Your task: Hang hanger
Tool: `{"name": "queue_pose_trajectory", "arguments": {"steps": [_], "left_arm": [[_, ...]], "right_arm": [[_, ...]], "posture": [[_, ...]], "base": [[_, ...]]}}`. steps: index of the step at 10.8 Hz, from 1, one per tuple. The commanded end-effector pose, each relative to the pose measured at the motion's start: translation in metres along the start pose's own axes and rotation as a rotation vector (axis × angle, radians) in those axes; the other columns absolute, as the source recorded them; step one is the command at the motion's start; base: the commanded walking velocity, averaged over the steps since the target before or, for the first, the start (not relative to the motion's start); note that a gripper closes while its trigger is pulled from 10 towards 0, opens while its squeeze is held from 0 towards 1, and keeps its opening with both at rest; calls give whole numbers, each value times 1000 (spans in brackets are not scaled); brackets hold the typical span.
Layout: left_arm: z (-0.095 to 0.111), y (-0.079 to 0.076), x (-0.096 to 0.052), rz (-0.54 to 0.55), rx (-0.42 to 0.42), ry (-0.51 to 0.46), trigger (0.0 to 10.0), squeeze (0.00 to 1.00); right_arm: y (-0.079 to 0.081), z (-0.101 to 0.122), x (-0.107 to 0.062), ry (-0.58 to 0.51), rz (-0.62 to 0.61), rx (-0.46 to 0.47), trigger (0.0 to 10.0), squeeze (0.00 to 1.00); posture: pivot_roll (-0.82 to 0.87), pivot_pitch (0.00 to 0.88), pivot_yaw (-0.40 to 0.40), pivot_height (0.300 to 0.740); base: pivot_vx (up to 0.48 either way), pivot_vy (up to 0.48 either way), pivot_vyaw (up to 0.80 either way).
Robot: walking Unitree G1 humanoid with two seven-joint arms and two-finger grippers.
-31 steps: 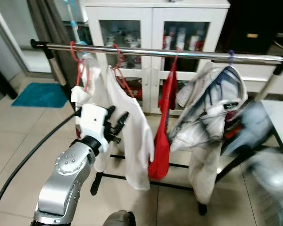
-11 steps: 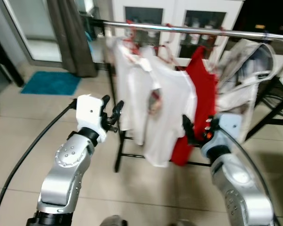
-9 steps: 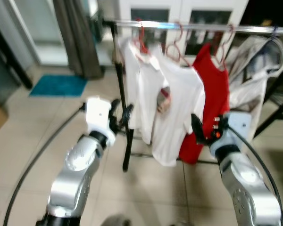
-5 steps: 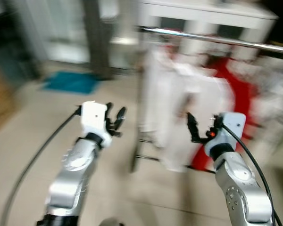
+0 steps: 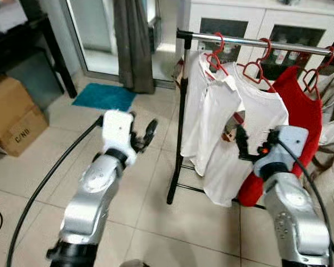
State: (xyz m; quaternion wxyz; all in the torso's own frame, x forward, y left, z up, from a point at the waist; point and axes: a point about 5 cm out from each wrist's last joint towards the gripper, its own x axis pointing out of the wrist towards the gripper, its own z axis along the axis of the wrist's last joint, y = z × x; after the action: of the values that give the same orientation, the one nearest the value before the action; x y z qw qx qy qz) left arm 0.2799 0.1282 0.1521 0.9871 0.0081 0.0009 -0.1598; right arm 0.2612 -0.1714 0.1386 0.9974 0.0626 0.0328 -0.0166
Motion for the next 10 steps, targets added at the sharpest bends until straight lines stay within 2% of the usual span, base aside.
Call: {"name": "queue_pose_trajectory", "arguments": {"steps": [1,3,4,5,6,10], "left_arm": [[3,4,-2,8,-4,-13,10000,1000],[-3,4,1,-3,8,-8,10000,1000],[1,3,2,-4,3,-21,10000,1000],[3,5,1,-4,18,-28,10000,1000],[2,9,1,13,25,-28,10000,1000],[3,9,0,18,36,-28,10000,1000]], "right_arm": [[6,3,1,-7,20,-8,10000,0],[12,-2,-3,13,61,-42,10000,0],[12,-6,-6,28,46,0,10000,0],[15,-8,-5,35,39,3,10000,0],[19,-9,-3,24,39,15,10000,0],[16,-4,7,-3,38,-77,10000,0]], "posture": [[40,8,36,740],[41,1,41,740],[50,0,24,740],[52,0,15,740],[60,0,21,740],[58,0,22,740]], "base": [[292,0,0],[309,0,0],[330,0,-625],[326,0,-800],[326,0,0],[329,0,0]]}}
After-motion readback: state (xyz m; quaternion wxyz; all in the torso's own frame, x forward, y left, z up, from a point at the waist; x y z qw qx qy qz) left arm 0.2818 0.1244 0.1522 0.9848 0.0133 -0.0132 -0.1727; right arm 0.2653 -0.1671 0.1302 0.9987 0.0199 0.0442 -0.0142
